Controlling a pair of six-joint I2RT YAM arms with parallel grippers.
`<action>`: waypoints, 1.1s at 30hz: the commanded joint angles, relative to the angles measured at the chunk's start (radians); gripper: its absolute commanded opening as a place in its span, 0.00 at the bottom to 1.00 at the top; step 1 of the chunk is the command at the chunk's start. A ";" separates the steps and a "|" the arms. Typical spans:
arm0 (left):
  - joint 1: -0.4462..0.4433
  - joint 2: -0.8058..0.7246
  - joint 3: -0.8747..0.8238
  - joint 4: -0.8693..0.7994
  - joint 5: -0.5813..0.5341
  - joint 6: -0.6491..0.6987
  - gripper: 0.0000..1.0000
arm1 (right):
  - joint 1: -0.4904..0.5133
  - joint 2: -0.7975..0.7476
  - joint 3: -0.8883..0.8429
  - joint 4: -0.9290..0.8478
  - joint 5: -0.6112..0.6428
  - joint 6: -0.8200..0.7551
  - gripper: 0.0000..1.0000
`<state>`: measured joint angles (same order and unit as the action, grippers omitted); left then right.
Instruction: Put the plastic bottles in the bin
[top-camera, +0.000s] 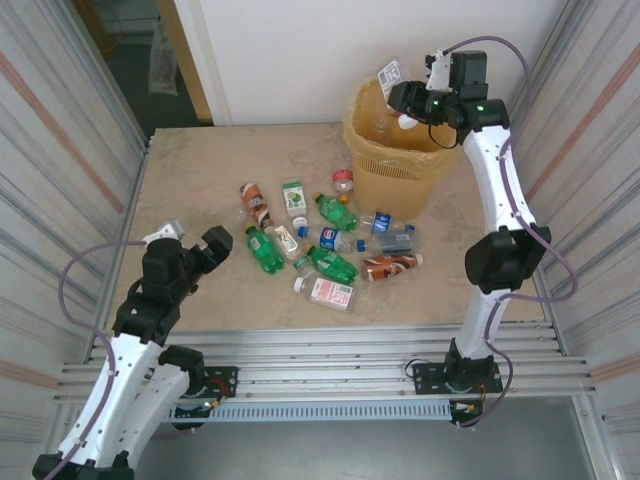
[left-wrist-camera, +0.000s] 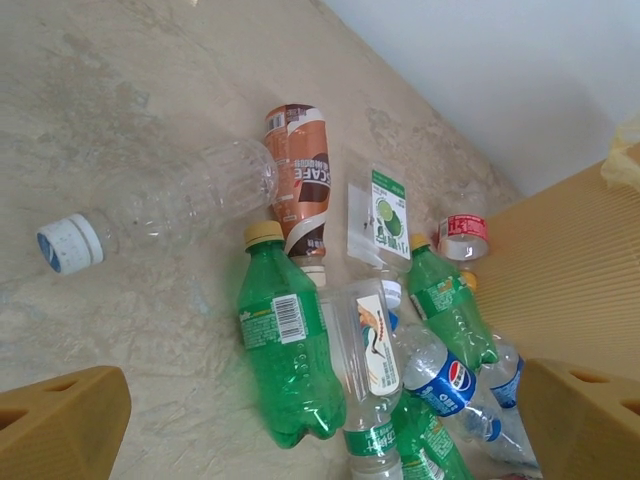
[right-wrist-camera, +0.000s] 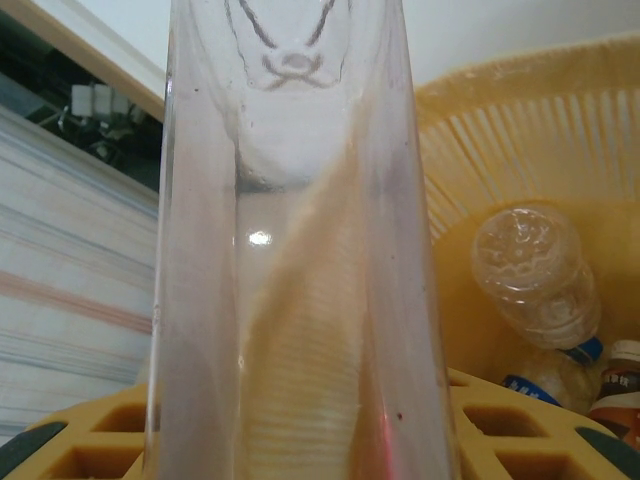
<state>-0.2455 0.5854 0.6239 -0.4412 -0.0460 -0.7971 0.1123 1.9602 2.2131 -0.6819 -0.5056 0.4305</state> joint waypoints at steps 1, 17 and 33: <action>0.006 -0.012 -0.013 -0.017 -0.001 0.001 0.99 | 0.001 0.063 0.082 -0.081 0.016 -0.048 0.23; 0.006 0.017 -0.015 -0.006 -0.001 -0.007 0.99 | 0.010 0.225 0.126 -0.212 0.112 -0.142 0.25; 0.006 0.027 -0.019 -0.003 0.005 -0.013 0.99 | 0.023 0.312 0.125 -0.245 0.204 -0.206 0.33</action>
<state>-0.2455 0.6144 0.6128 -0.4454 -0.0460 -0.8085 0.1375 2.2124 2.3299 -0.8608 -0.3393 0.2493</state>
